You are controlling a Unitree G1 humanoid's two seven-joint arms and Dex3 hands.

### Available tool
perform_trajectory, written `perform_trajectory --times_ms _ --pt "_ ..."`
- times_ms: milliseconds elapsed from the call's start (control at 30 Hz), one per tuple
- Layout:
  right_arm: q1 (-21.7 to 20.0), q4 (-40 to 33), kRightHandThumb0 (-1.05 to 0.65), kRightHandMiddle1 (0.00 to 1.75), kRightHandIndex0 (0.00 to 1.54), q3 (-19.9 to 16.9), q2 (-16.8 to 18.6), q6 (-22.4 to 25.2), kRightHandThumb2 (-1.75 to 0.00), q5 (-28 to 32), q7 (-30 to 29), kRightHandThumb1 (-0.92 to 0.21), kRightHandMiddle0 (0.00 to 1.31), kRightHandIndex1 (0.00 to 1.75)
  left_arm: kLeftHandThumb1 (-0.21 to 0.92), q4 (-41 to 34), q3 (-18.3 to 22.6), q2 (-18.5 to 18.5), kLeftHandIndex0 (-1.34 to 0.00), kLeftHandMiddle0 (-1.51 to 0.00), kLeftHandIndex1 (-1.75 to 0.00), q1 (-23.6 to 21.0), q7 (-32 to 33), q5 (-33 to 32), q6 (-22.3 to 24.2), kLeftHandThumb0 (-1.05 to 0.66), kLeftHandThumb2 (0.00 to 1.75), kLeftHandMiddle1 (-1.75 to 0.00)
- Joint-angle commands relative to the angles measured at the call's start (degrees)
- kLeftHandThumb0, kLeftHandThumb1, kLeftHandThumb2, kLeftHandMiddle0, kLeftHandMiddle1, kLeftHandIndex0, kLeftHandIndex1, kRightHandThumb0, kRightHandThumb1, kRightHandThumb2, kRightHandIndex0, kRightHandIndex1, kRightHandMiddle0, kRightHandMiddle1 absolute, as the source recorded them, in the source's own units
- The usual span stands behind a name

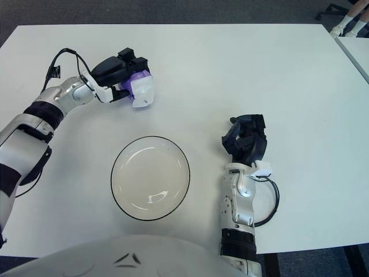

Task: Put the tissue paper into the plate.

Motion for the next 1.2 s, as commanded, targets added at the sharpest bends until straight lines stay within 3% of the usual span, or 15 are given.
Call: perform_trajectory --times_ms 0,200,400,867,1167 --pt "3.94 6.46 -0.40 1.75 0.66 -0.05 3.47 6.61 -0.97 -0.24 -2.39 -0.60 0.39 1.56 0.06 -6.17 6.93 -1.07 -0.58 -0.79 -1.75 3.35 -11.46 -11.23 4.29 0.00 1.62 -1.74" --pt "3.51 6.67 -0.40 1.75 0.67 -0.06 3.18 7.25 -0.96 -0.09 -2.14 -0.60 0.39 1.57 -0.04 -22.47 11.67 -0.84 -0.67 -0.85 -1.73 8.47 -17.39 -17.73 12.46 0.00 1.72 -1.75" --pt "3.08 7.12 -0.40 1.75 0.66 -0.18 3.05 7.12 -0.96 0.35 -1.51 -0.61 0.39 1.57 -0.07 -35.72 14.63 -1.18 -0.73 -0.87 -1.70 12.75 -18.90 -19.51 19.22 0.00 1.74 -1.75" --pt "2.07 8.07 -0.39 1.75 0.65 -0.63 3.09 6.85 -0.93 0.89 -0.85 -0.63 0.38 1.52 -0.07 -53.84 18.53 -3.41 -0.71 -0.88 -1.72 19.42 -23.31 -22.85 27.20 0.00 1.75 -1.75" --pt "1.83 7.57 -0.39 1.75 0.64 -0.60 3.13 7.46 -0.93 1.25 -0.73 -0.63 0.37 1.51 -0.06 -59.96 17.99 -3.68 -0.69 -0.88 -1.74 22.52 -26.98 -22.52 27.14 0.00 1.75 -1.75"
